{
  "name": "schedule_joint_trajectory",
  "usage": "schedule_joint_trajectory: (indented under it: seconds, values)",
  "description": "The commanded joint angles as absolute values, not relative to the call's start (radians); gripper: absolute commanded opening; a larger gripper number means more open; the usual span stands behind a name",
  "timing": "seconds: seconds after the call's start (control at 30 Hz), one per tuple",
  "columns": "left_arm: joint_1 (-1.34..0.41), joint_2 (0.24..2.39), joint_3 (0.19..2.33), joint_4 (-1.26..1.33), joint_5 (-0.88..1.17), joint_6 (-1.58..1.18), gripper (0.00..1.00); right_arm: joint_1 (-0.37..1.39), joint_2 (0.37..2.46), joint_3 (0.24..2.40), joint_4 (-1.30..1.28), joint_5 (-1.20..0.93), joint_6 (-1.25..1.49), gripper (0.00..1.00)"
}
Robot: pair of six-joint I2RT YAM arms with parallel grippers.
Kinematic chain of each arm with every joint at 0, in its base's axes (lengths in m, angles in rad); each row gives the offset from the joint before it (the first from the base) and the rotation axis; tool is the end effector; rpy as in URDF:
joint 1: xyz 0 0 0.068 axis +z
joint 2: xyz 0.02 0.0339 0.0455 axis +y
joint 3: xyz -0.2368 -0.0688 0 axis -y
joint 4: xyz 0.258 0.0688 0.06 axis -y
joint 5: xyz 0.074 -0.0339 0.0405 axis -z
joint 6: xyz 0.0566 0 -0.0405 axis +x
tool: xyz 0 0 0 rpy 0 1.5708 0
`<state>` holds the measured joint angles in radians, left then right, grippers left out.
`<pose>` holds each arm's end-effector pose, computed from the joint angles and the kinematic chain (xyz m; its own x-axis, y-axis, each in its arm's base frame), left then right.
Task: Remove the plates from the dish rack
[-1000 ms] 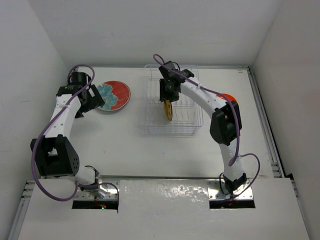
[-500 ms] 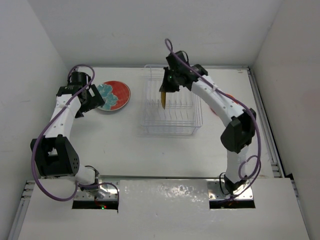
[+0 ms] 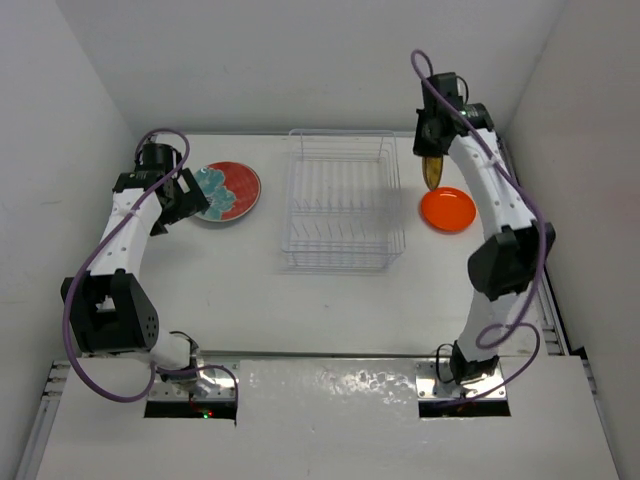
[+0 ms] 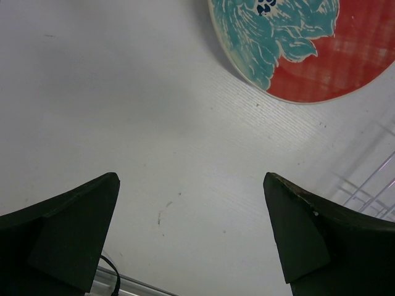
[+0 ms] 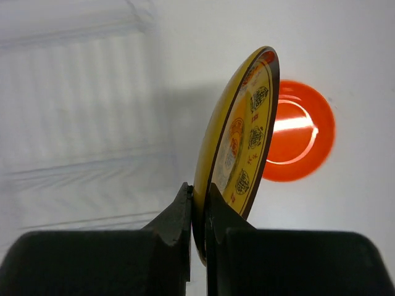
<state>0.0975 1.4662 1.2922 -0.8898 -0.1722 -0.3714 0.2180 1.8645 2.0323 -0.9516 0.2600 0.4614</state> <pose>0.3203 0.0411 0.2500 -0.7459 -0.4322 -0.5068 -0.4823 0.8752 -0.0366 0.4172 0.0775 0.3515 -0.6311 0.3009 -0.7150 0.2789 0.9481 0.1528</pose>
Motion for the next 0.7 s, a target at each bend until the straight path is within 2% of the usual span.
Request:
schedule_joint_trajectory:
  seconds: [0.0, 0.27, 0.37, 0.43, 0.5, 0.53, 0.67]
  values:
    - [0.086, 1.465, 1.315, -0.864, -0.178, -0.362, 1.0, 0.203, 1.979, 1.973, -1.031, 0.38, 0.304, 0.0]
    - [0.086, 1.482, 1.312, -0.862, -0.183, -0.357, 1.0, 0.153, 2.114, 2.017, -1.026, 0.428, 0.261, 0.03]
    - [0.086, 1.476, 1.292, -0.854, -0.189, -0.354, 1.0, 0.143, 2.134, 1.999, -1.022, 0.431, 0.258, 0.13]
    - [0.086, 1.471, 1.287, -0.856, -0.193, -0.353, 1.0, 0.141, 2.131, 1.991, -1.025, 0.436, 0.259, 0.62]
    - [0.086, 1.471, 1.29, -0.857, -0.193, -0.353, 1.0, 0.141, 2.119, 1.994, -1.038, 0.436, 0.267, 0.91]
    - [0.086, 1.473, 1.293, -0.861, -0.195, -0.351, 1.0, 0.14, 2.108, 1.996, -1.045, 0.442, 0.268, 0.99]
    - [0.084, 1.485, 1.339, -0.893, -0.209, -0.348, 1.0, 0.14, 1.998, 1.994, -1.078, 0.433, 0.279, 0.99]
